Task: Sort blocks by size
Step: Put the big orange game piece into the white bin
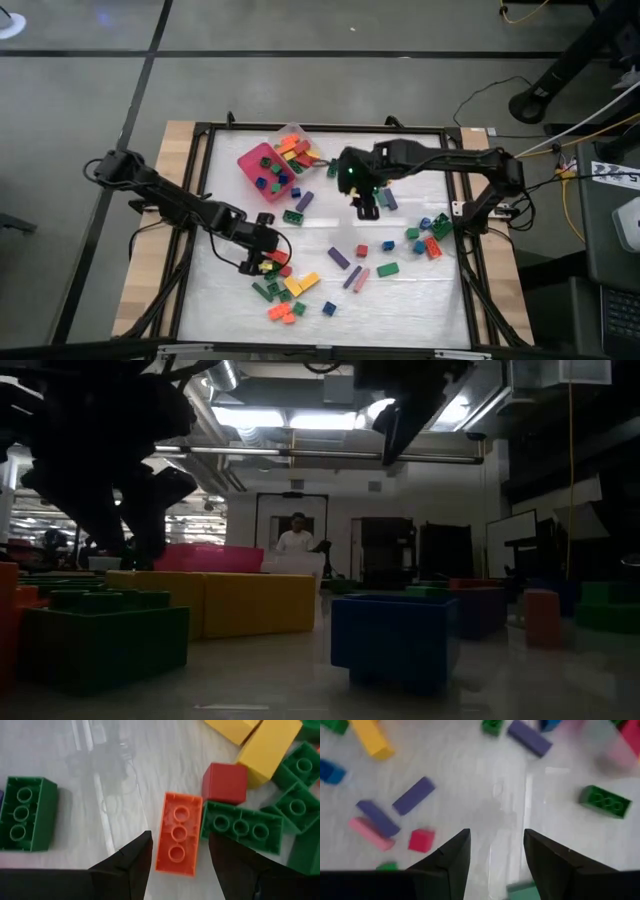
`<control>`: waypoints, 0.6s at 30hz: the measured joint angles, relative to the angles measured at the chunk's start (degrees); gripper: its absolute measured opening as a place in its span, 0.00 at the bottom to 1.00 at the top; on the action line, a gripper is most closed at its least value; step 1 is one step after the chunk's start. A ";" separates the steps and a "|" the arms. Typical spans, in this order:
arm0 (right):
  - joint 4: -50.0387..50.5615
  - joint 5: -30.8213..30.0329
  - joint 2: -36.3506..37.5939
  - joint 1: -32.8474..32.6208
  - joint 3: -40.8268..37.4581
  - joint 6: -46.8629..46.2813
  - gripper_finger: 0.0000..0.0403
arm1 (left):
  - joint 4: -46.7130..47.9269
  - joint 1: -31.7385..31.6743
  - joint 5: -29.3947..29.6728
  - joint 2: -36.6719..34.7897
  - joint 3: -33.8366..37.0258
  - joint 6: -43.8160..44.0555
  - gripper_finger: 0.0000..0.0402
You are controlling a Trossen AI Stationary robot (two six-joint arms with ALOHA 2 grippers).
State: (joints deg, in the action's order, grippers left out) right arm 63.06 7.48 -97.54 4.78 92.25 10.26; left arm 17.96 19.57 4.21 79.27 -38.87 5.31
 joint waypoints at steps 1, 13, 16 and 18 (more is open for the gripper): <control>0.64 -0.34 0.00 -0.74 -0.02 -0.41 0.45 | 0.09 0.00 0.00 0.24 0.00 -0.23 0.45; 6.10 -1.48 0.00 -9.94 -0.07 -4.94 0.45 | -0.58 0.00 -0.13 4.93 0.00 -1.55 0.45; 9.68 -4.06 0.00 -11.91 -0.07 -6.04 0.45 | -0.83 0.00 0.01 5.55 0.02 -2.62 0.45; 11.70 -6.30 0.00 -13.03 -0.07 -7.10 0.45 | -0.52 -0.05 0.09 6.05 0.02 -2.65 0.45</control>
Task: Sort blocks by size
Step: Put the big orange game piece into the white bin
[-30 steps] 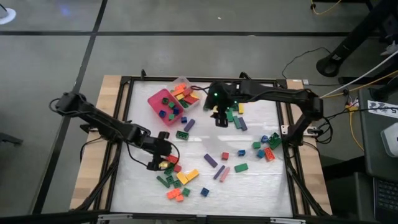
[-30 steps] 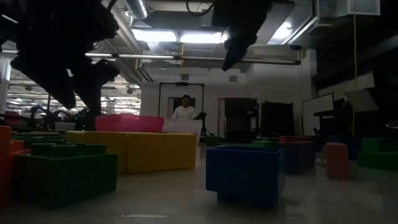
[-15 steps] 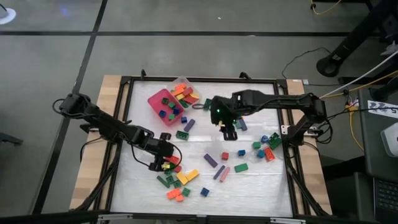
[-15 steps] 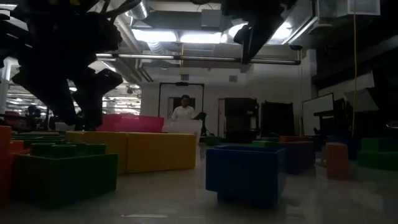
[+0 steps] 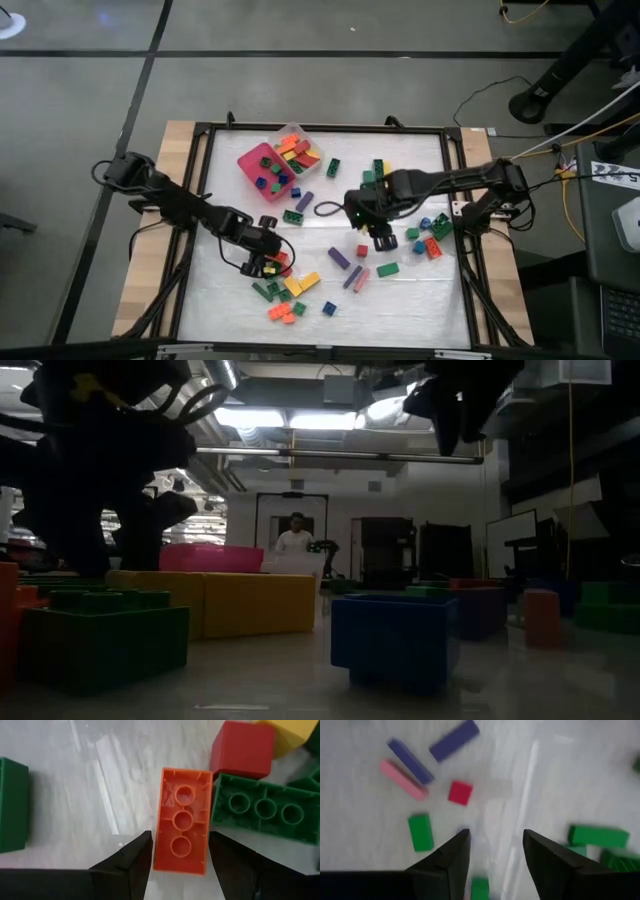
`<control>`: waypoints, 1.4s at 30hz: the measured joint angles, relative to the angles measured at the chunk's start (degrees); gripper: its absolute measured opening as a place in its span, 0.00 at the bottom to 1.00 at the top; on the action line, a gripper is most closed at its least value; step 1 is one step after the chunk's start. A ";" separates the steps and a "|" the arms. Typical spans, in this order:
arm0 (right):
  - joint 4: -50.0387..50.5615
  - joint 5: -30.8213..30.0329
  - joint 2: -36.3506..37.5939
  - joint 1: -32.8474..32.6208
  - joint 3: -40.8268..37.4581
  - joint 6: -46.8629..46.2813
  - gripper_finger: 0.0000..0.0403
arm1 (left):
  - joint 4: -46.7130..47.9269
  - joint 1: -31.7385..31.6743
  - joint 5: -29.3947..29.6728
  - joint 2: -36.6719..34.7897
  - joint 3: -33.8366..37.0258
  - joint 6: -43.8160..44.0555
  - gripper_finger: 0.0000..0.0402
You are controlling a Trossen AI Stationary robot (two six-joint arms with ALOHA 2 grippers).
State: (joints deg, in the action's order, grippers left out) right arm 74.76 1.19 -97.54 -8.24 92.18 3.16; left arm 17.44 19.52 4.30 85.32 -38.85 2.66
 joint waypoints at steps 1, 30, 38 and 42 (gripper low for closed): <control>0.90 -1.02 0.00 -0.59 0.00 -0.42 0.45 | -0.35 -0.07 0.07 0.33 0.00 -0.01 0.45; -62.23 3.92 8.71 -4.53 -42.12 -16.88 0.45 | -13.18 -14.61 18.62 -3.82 -4.00 -21.61 0.31; -72.68 3.96 4.31 -4.53 -42.66 -20.70 0.45 | -20.39 -30.92 19.70 -3.78 -4.00 -26.53 0.34; -75.63 4.38 2.25 -4.53 -42.64 -21.06 0.45 | -22.92 -37.70 18.14 -3.78 -4.00 -23.49 0.37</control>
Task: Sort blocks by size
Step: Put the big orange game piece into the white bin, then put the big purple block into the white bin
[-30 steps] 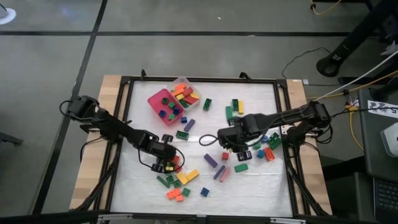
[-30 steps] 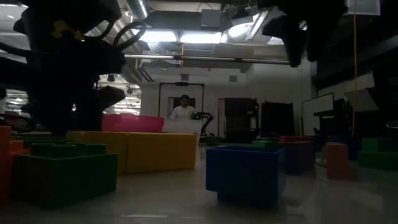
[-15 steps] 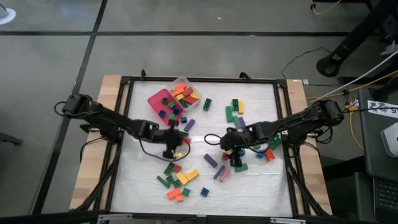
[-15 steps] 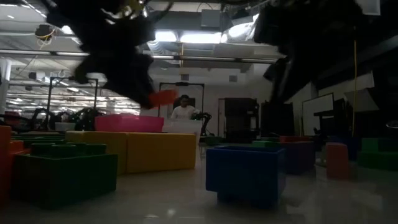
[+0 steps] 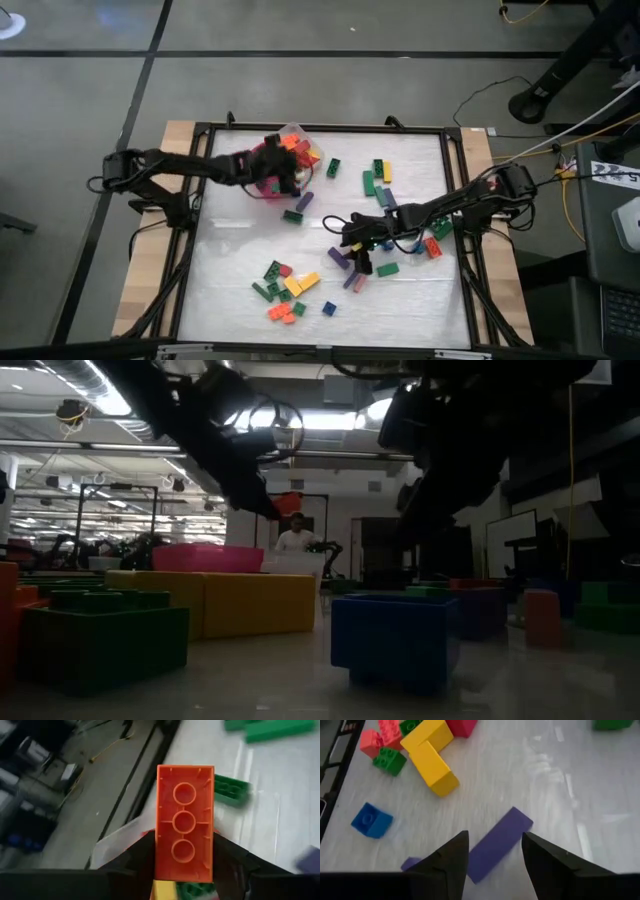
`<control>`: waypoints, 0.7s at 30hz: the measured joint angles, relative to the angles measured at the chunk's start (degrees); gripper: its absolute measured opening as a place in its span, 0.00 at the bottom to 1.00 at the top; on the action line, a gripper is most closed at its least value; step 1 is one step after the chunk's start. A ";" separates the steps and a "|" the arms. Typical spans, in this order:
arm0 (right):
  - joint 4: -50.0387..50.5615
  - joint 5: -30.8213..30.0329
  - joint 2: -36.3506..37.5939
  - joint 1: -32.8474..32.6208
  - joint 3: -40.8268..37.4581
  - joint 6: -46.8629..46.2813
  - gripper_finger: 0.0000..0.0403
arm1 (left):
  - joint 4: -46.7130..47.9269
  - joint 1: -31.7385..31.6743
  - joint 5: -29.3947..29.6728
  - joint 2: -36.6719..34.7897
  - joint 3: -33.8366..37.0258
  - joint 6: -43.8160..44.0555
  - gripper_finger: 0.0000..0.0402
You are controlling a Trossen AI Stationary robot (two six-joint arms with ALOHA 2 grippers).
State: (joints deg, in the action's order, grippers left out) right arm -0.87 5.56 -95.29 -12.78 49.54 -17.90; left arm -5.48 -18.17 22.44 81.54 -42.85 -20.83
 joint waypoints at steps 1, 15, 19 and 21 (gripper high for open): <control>0.03 0.00 -0.48 0.00 0.00 -0.10 0.45 | -0.41 -1.29 -1.01 0.04 0.00 1.46 0.37; -1.70 -0.45 -2.16 -0.51 0.00 -12.85 0.45 | -0.02 -7.13 -6.87 0.04 0.00 11.45 0.51; -2.15 -4.58 -2.16 -2.73 0.00 -14.79 0.45 | 0.00 -7.13 -6.88 0.04 0.00 12.05 0.52; -2.27 -8.18 -2.16 -3.97 0.00 -14.88 0.45 | 0.02 -7.10 -6.89 0.04 0.00 12.08 0.52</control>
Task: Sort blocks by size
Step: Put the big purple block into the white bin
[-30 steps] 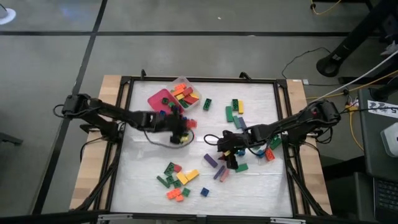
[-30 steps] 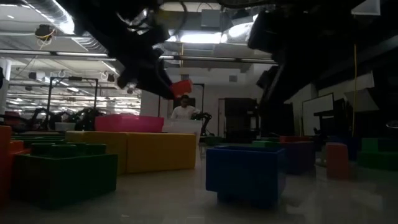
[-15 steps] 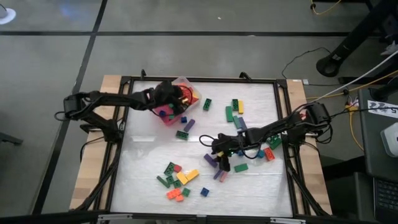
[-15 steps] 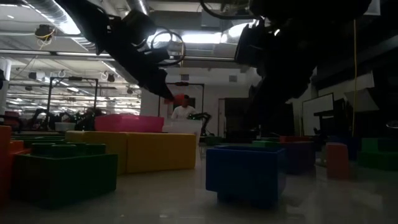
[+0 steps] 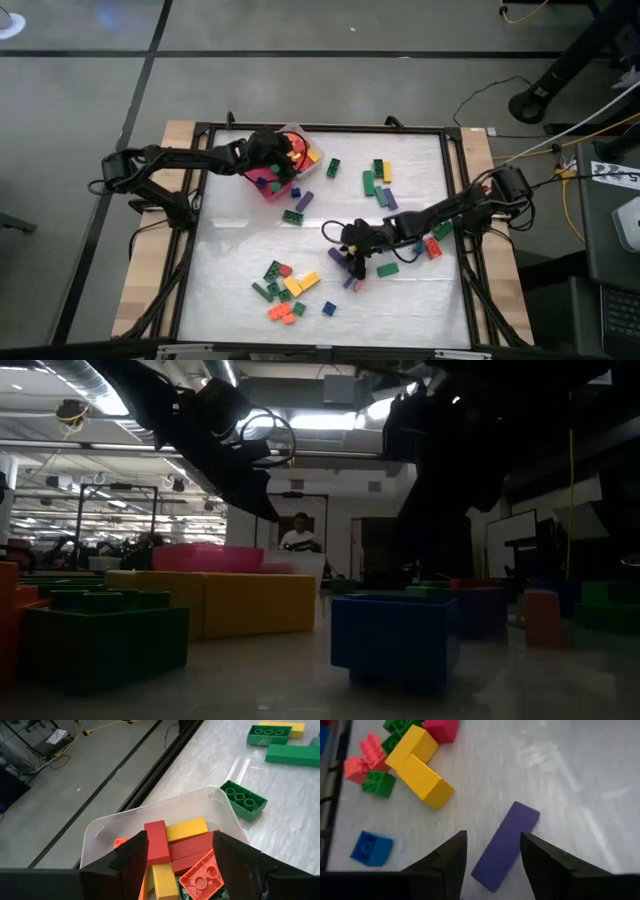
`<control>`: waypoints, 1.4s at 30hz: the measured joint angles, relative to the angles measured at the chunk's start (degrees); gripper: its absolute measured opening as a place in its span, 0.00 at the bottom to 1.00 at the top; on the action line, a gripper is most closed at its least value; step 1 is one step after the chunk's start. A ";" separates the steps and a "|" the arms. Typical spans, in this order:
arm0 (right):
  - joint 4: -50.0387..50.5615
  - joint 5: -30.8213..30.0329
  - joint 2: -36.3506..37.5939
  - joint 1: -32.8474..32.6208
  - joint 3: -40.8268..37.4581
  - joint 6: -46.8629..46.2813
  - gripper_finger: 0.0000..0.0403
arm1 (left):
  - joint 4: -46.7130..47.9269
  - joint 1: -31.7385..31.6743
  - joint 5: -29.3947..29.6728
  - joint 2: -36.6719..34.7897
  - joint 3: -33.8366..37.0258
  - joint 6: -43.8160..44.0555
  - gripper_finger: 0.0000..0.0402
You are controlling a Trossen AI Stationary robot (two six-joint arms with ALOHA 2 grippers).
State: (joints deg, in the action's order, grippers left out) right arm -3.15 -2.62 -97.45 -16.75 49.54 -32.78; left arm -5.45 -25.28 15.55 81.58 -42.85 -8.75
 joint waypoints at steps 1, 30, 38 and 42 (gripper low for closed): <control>0.13 -2.11 0.00 -0.55 0.00 0.00 0.45 | 0.02 0.02 0.01 0.00 0.00 0.00 0.52; 0.39 -12.93 -10.05 -3.22 2.93 3.99 0.26 | 0.52 0.15 0.00 0.00 0.02 3.02 0.52; -0.23 -13.04 -10.27 -2.15 4.12 6.44 0.25 | 0.50 2.51 0.02 -0.98 0.04 3.39 0.52; 1.61 -13.33 -9.91 0.44 7.70 13.14 0.29 | 1.78 5.65 0.00 -3.15 0.04 3.45 0.52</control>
State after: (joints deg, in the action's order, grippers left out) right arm -1.54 -15.95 -107.36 -16.31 57.24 -19.64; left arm -3.67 -19.63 15.55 78.43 -42.81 -5.30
